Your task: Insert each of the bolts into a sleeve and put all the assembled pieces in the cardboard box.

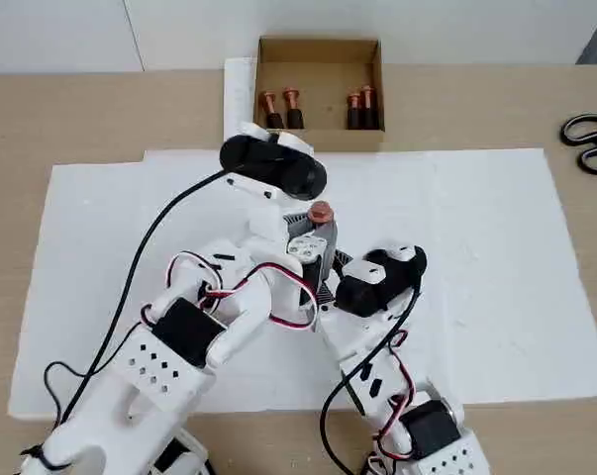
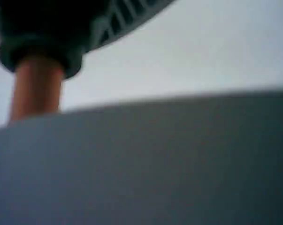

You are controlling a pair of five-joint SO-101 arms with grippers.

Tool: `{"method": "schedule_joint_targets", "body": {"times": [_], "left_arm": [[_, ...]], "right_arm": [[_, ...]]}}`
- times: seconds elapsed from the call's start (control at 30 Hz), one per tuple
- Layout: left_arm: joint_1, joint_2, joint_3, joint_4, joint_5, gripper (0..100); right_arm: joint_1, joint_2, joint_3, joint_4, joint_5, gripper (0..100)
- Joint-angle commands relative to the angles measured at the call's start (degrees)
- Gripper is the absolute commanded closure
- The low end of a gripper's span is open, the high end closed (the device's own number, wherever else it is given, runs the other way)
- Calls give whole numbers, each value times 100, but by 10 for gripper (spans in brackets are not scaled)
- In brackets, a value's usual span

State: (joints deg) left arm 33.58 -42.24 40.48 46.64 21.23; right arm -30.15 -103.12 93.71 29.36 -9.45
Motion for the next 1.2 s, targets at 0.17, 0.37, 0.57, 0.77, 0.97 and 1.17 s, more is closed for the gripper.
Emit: {"method": "schedule_joint_targets", "body": {"times": [0.17, 0.37, 0.57, 0.77, 0.97, 1.17], "left_arm": [[62, -211, 338, 9, 35, 994], [62, -211, 347, 9, 35, 994], [62, -211, 303, 220, 35, 897], [44, -220, 224, 334, 35, 818], [-229, -220, -435, 571, 35, 817], [-756, -220, -1059, 985, 35, 816]], "right_arm": [[-13, -75, -44, -13, -53, 995], [-13, -75, -44, -13, -53, 995], [-13, -75, -44, -13, -53, 995], [-13, -75, -44, -13, -53, 995], [-13, -75, -44, -4, -53, 995], [-13, -75, -35, -4, -53, 995]]}}
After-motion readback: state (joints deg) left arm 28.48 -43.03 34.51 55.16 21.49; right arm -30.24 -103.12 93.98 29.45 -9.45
